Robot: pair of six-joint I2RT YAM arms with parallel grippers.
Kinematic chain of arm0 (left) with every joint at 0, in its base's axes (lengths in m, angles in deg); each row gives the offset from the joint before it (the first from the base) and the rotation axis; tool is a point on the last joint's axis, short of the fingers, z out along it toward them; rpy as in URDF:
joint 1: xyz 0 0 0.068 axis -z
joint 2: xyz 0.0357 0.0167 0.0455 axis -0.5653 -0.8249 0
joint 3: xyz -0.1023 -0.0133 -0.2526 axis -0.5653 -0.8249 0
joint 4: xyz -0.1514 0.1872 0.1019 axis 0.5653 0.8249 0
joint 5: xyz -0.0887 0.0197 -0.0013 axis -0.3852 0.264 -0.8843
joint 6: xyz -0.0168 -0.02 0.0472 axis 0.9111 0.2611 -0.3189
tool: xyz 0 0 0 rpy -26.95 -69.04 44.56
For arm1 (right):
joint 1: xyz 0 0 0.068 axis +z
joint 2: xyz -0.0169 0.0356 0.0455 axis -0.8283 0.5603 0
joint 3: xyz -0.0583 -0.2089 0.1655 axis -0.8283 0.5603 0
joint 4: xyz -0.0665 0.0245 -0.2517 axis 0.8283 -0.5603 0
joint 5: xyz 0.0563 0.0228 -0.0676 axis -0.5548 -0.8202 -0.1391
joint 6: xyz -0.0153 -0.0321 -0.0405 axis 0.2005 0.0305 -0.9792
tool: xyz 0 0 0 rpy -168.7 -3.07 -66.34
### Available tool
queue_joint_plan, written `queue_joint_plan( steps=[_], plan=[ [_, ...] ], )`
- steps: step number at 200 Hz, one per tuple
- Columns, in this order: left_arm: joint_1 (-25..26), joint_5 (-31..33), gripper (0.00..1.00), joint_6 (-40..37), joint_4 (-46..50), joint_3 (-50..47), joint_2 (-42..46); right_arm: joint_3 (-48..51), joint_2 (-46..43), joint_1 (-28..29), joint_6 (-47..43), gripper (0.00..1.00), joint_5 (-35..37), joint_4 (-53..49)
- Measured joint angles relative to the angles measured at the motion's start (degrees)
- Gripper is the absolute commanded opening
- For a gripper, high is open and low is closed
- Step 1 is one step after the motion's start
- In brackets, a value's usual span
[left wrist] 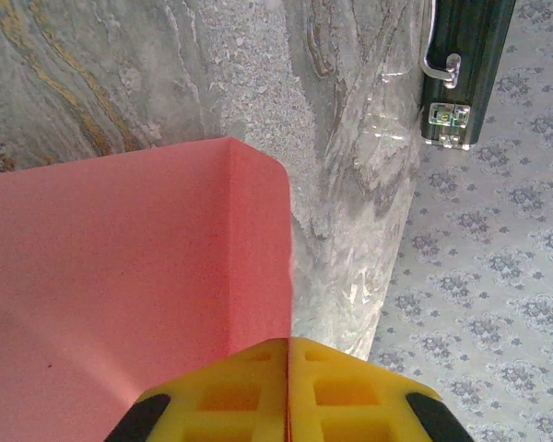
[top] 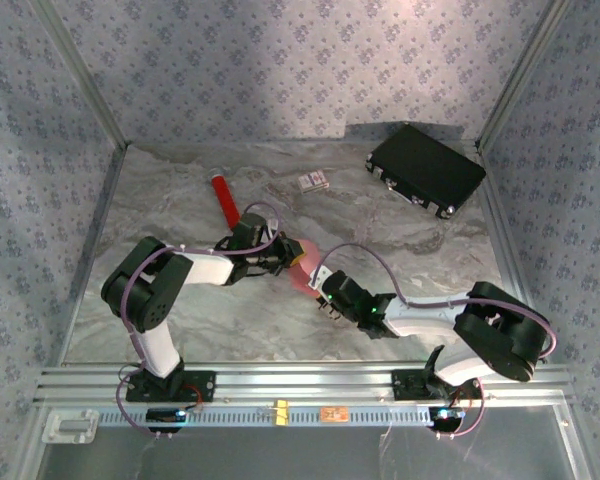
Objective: Fold a paper plane with a square sheet of paper (pick it up from the middle)
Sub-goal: Fourth fold the wing at the center of the table.
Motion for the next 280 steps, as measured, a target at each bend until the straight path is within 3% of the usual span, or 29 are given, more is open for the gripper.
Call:
queue_joint_plan(
  steps=[105,153,166,195,218,280],
  plan=[
    [0.0,0.0,0.08,0.0,0.0,0.0,0.0,0.0,0.2,0.0,1.1,0.15,0.4,0.4],
    [0.0,0.0,0.15,0.2,0.0,0.0,0.0,0.0,0.3,-0.1,1.9,0.1,0.4,0.4],
    [0.0,0.0,0.21,0.2,0.0,0.0,0.0,0.0,0.6,-0.2,2.4,0.09,0.2,0.4],
    [0.0,0.3,0.47,0.2,0.2,0.0,0.0,0.0,0.9,-0.8,3.5,0.06,-0.9,0.7],
    [-0.2,1.6,0.59,0.2,1.0,-0.1,0.6,0.0,1.0,-1.9,4.7,0.05,-2.9,1.6],
    [-0.6,4.9,0.64,-2.2,6.1,-0.7,6.9,0.0,1.9,-6.7,8.5,0.05,-11.7,3.9]
  ],
)
